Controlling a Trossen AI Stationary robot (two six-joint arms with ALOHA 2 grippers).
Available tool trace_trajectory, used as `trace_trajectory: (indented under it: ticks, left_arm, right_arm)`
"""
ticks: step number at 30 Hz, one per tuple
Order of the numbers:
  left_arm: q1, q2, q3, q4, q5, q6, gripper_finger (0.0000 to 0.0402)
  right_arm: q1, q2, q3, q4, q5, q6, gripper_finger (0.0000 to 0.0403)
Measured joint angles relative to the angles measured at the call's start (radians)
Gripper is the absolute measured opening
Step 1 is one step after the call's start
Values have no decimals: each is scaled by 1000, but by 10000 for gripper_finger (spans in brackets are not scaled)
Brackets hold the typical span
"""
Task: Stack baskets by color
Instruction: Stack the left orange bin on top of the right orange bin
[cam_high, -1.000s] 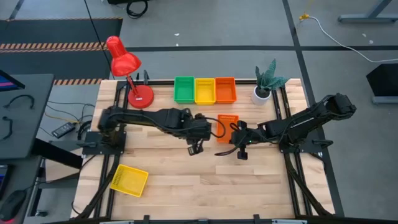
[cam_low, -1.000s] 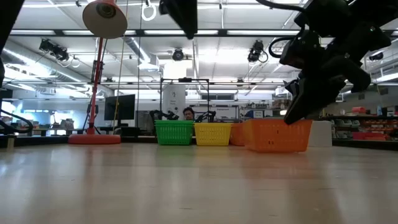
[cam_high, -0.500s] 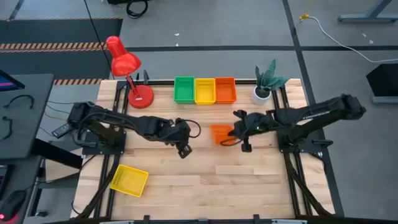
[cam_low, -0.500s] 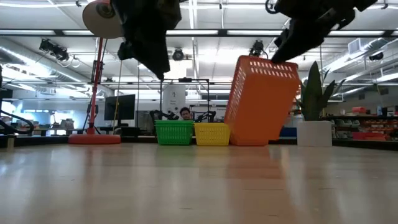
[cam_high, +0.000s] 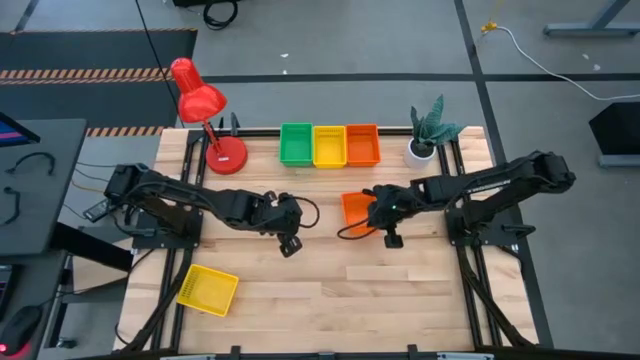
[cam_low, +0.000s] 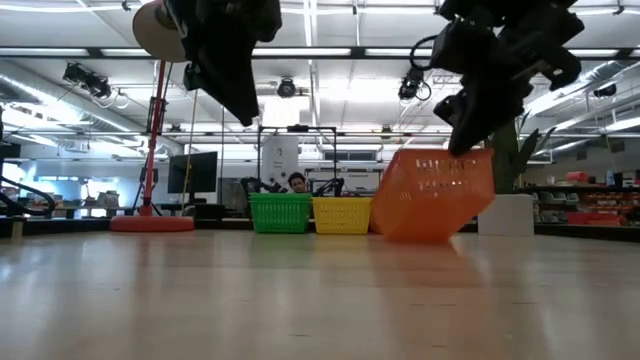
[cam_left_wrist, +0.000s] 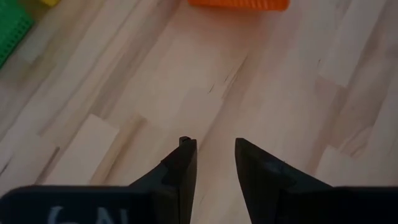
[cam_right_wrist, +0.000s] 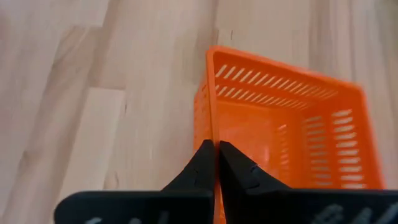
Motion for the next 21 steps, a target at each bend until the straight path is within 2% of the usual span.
trace_trajectory:
  ticks: [6, 16, 19, 21]
  left_arm:
    - [-5, -4, 0, -29, 7, 35, 117]
    - [-9, -12, -1, -98, 16, 42, 117]
    - [-9, -20, 1, -111, 16, 42, 117]
    - [-10, -29, -1, -131, 16, 41, 117]
  right_arm:
    - [0, 69, 0, 17, 14, 5, 19]
    - [0, 205, 0, 54, 15, 6, 82]
    - [0, 228, 0, 55, 14, 6, 85]
    - [3, 230, 0, 55, 12, 5, 73]
